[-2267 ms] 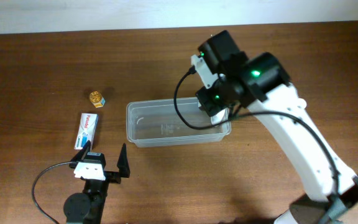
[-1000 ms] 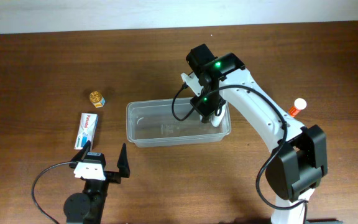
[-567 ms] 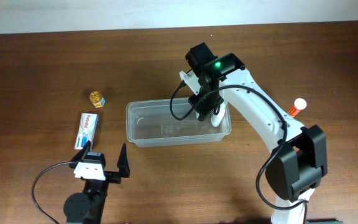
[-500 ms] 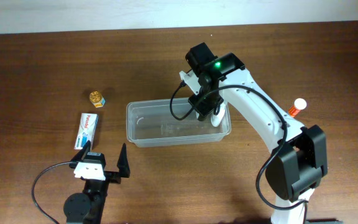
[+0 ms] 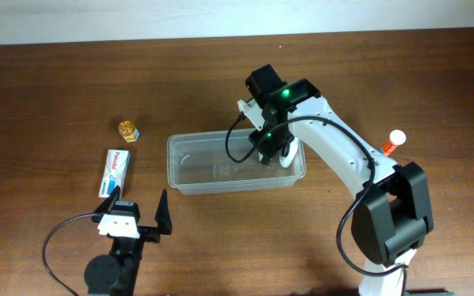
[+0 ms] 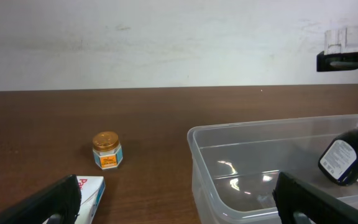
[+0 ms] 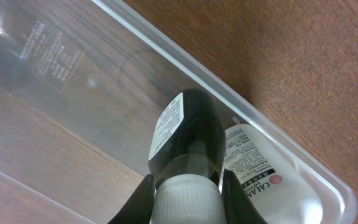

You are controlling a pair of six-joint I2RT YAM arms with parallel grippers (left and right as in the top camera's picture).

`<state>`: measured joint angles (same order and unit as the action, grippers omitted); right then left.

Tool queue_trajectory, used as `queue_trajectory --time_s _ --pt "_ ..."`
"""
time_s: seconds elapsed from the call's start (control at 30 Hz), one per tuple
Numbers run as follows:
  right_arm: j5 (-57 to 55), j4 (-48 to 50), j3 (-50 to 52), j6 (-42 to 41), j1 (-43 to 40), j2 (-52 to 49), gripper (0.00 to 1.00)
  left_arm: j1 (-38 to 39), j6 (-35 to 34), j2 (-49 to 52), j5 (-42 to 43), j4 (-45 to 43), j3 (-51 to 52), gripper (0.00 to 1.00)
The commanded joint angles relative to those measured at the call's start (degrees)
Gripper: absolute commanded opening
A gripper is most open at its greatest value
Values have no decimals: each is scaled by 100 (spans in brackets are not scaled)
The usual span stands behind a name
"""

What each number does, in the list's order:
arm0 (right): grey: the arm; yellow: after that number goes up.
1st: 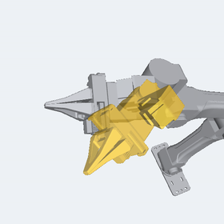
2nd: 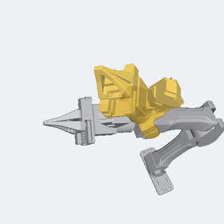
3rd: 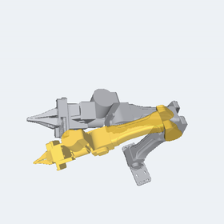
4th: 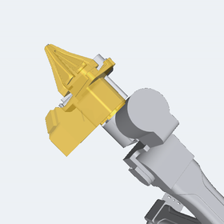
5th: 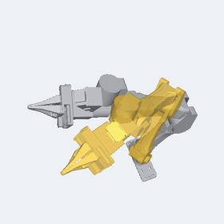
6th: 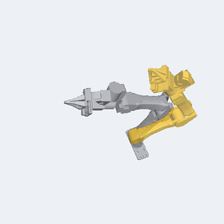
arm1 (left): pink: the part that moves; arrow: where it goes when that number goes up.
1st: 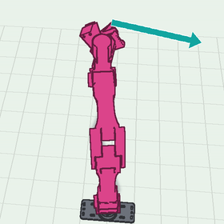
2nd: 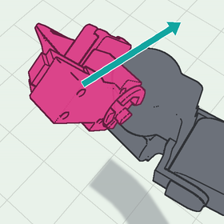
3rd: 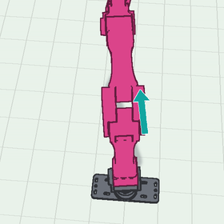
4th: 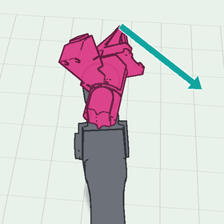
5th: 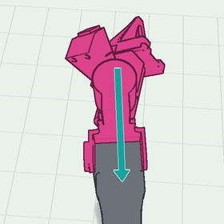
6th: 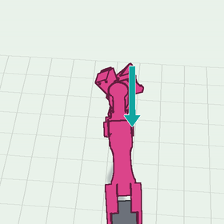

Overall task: Pack container
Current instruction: 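Carry the dark bottle into the container beside the pump bottle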

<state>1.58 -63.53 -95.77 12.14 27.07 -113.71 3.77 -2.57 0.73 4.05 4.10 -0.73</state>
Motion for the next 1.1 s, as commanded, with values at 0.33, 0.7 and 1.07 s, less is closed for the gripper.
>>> queue_trajectory --time_s 0.33,0.7,1.07 --pt "9 57 74 -39 -15 -24 21 -24 90 -11 -39 26 24 99" --pt "-249 11 74 -103 -15 -24 21 -24 90 -11 -39 26 24 99" --pt "-380 -52 74 -260 -15 -24 21 -24 90 -11 -39 26 24 99"
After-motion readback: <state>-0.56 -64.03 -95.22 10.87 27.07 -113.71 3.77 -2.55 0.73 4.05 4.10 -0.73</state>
